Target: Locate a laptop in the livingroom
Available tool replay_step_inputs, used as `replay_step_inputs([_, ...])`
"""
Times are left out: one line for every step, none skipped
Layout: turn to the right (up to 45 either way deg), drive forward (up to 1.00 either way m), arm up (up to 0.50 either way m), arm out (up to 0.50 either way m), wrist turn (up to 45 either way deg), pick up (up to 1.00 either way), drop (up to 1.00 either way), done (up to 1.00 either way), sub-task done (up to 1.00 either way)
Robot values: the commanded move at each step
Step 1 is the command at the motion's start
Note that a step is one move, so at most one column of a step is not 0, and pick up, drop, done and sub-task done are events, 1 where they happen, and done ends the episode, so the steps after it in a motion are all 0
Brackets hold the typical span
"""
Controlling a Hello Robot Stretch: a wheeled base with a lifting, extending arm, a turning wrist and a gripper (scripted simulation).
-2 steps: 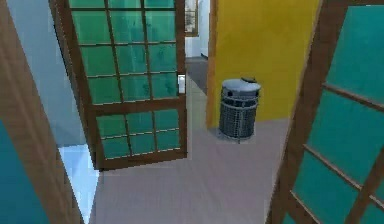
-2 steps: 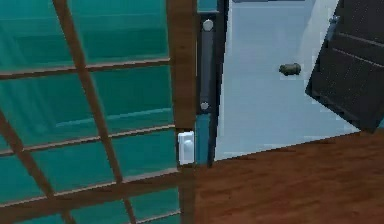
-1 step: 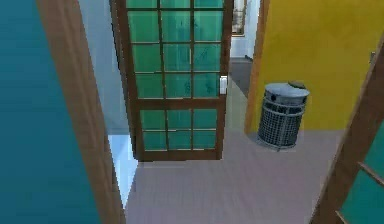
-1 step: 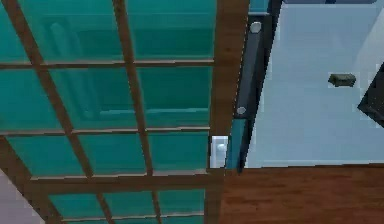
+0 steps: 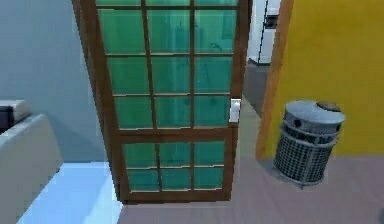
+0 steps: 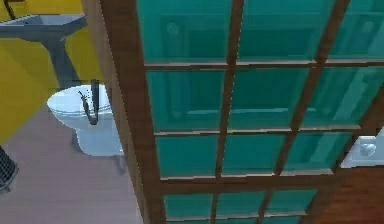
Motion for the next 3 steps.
replay_step_inputs([-3.0, 0.00, 0.00, 0.00, 0.0, 0.00, 0.00, 0.00, 0.00])
replay_step_inputs([0.0, 0.30, 0.00, 0.00, 0.0, 0.00, 0.00, 0.00, 0.00])
replay_step_inputs([-33.0, 0.00, 0.00, 0.00, 0.0, 0.00, 0.00, 0.00, 0.00])
